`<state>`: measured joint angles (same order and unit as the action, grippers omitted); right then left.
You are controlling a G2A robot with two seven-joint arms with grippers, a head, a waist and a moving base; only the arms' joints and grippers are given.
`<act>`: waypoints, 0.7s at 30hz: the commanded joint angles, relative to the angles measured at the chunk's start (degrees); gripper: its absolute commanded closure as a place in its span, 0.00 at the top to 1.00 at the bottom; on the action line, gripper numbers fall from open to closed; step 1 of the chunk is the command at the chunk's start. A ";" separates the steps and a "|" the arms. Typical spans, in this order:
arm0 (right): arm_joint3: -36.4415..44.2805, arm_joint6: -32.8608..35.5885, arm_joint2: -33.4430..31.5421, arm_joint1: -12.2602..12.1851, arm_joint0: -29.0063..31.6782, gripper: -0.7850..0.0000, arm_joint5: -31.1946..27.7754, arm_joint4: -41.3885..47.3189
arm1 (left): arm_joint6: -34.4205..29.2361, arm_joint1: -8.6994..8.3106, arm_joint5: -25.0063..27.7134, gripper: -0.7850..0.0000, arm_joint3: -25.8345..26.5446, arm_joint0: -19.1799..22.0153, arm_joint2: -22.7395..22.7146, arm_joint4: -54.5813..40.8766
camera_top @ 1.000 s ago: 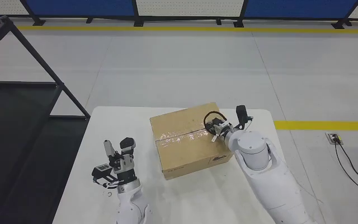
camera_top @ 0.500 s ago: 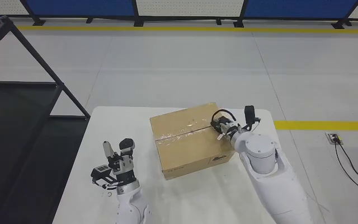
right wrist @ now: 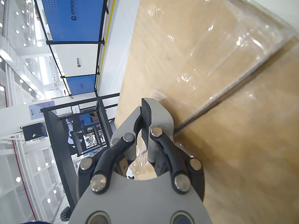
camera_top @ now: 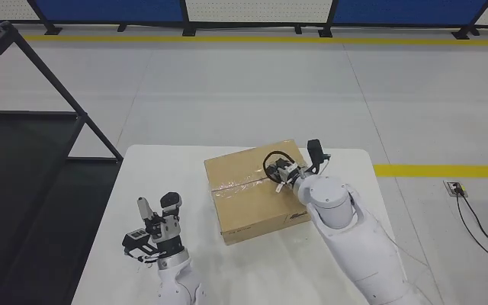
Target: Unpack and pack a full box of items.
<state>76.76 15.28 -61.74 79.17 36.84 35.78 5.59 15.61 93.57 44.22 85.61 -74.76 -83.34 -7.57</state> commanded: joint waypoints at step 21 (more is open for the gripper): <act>4.66 13.97 5.36 0.21 -0.04 0.00 -0.40 -2.76 | 0.70 0.05 2.16 1.00 0.26 -1.37 -1.01 0.22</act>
<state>82.15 27.98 -57.86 79.16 37.73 35.11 3.18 16.38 93.63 46.22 85.92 -75.91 -84.30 -7.18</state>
